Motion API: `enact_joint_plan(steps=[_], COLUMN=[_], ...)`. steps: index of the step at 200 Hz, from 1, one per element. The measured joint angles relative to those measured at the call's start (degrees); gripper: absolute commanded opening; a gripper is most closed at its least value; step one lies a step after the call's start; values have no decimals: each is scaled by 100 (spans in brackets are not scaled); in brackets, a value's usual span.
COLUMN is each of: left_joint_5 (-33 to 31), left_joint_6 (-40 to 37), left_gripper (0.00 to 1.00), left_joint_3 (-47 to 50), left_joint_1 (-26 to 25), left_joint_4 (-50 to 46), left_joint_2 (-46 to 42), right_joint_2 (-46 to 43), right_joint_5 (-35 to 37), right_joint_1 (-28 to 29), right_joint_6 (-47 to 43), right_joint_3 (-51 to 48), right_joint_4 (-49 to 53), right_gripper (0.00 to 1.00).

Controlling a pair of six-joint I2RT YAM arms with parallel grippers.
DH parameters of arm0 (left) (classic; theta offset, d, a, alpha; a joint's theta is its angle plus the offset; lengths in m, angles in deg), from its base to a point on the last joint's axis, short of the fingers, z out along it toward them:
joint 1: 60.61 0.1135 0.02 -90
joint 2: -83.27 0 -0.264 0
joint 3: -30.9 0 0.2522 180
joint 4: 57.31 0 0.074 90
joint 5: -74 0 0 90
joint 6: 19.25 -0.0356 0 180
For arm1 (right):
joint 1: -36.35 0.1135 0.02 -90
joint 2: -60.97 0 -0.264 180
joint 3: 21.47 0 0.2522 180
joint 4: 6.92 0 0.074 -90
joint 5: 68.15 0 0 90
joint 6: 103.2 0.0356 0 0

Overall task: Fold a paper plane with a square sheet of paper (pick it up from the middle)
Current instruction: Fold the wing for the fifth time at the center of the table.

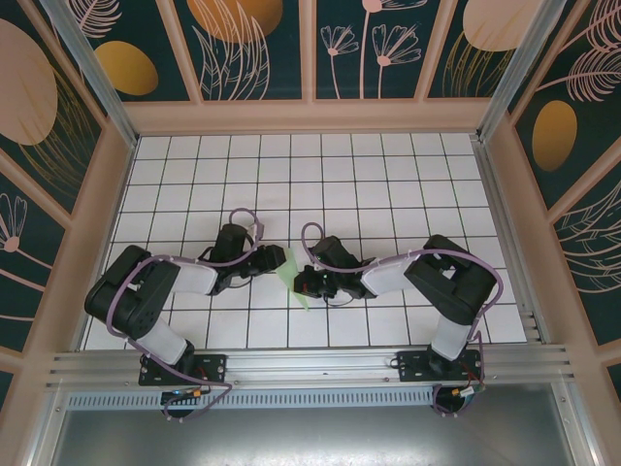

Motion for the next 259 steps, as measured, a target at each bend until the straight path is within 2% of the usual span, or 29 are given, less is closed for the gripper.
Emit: enact_joint_plan(steps=[23,65,106,135,186,237,259], left_joint_5=[9,-39,-116,181,691,522,476], left_joint_6=[-87,-210,-205,-83,15,4,2], left_gripper=[41,45,47,44,40,36,34], left_joint_3=[-28,-162,-162,-144,-116,-120,-151], left_joint_1=[367,570,621,616,264,188,188], left_joint_4=[-92,-433,-756,-542,-173,-96,-111], left_joint_2=[-13,-120,-1040,-1355,-581,168,186], right_joint_2=[-20,-42,-42,-42,-48,-76,-155], right_joint_5=[31,68,68,70,72,92,170], right_joint_1=[17,28,31,33,33,35,48], right_joint_6=[0,0,0,0,-2,-20,-22], right_joint_3=[-26,-28,-28,-24,33,116,140], right_joint_4=[-20,-11,0,2,105,337,527], right_gripper=[0,0,0,0,0,0,0])
